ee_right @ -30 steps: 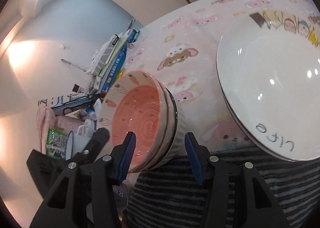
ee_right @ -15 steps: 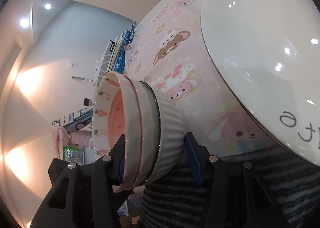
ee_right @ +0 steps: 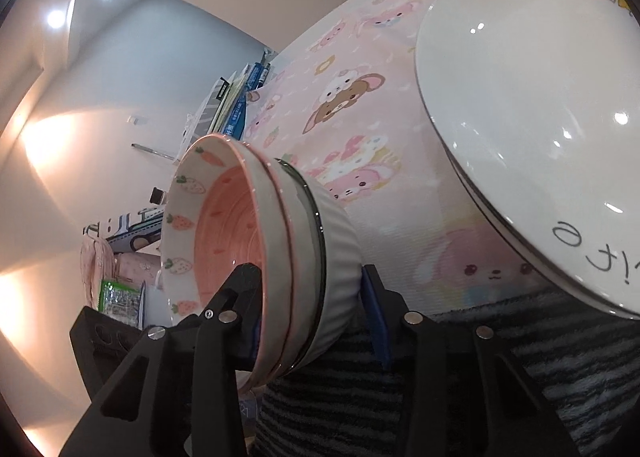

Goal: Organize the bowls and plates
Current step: 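Lift the bowl stack with both grippers and carry it over the plates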

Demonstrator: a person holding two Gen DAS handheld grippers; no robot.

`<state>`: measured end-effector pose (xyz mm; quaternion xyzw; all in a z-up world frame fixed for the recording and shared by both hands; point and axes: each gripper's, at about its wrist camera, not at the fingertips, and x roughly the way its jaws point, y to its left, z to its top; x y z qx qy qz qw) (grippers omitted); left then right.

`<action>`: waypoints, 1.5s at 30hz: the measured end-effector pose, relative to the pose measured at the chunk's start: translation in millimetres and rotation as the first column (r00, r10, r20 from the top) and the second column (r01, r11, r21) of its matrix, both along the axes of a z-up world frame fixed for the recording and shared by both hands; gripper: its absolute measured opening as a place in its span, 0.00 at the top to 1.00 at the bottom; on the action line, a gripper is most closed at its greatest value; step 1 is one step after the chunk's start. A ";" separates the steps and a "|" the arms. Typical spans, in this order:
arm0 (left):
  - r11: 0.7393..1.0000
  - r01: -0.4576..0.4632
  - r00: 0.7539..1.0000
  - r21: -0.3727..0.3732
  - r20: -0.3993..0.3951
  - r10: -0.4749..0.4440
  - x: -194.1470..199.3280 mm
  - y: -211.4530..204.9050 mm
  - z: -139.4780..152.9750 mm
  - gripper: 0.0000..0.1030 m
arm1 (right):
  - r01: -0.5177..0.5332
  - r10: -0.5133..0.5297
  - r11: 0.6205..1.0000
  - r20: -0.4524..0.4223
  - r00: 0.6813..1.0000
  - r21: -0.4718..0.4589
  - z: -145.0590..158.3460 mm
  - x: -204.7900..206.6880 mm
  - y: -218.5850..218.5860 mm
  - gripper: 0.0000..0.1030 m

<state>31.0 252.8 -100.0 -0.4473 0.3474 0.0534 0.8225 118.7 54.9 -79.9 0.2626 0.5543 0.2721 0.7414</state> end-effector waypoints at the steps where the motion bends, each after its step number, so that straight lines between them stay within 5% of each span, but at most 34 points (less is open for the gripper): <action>1: 1.000 -0.002 1.000 -0.001 -0.003 0.002 -0.9 -0.1 -0.8 0.62 | -0.006 0.006 1.000 0.007 1.000 0.006 -0.1 0.5 -0.3 0.65; 7: 0.999 -0.009 1.000 -0.042 0.019 0.010 -4.1 6.3 -5.8 0.63 | -0.067 0.067 0.998 0.029 0.997 0.000 1.1 4.3 3.6 0.65; 12: 0.998 -0.009 0.999 0.063 0.051 0.005 -7.8 -5.5 10.7 0.63 | -0.090 0.089 0.996 0.068 0.994 0.015 15.3 1.8 -0.5 0.65; 21: 0.990 -0.019 0.998 0.143 0.068 0.009 -15.7 -23.3 47.5 0.62 | -0.134 0.132 0.989 0.035 0.991 0.063 45.8 1.6 -15.4 0.65; 34: 0.938 0.080 0.966 0.338 0.204 -0.156 14.1 -121.1 153.0 0.59 | -0.049 0.016 0.990 0.240 0.971 0.131 144.8 1.4 -115.8 0.65; 45: 0.917 0.192 0.947 0.349 0.178 -0.266 60.0 -182.8 147.4 0.59 | 0.041 -0.070 0.990 0.211 0.975 0.138 135.3 18.2 -190.6 0.65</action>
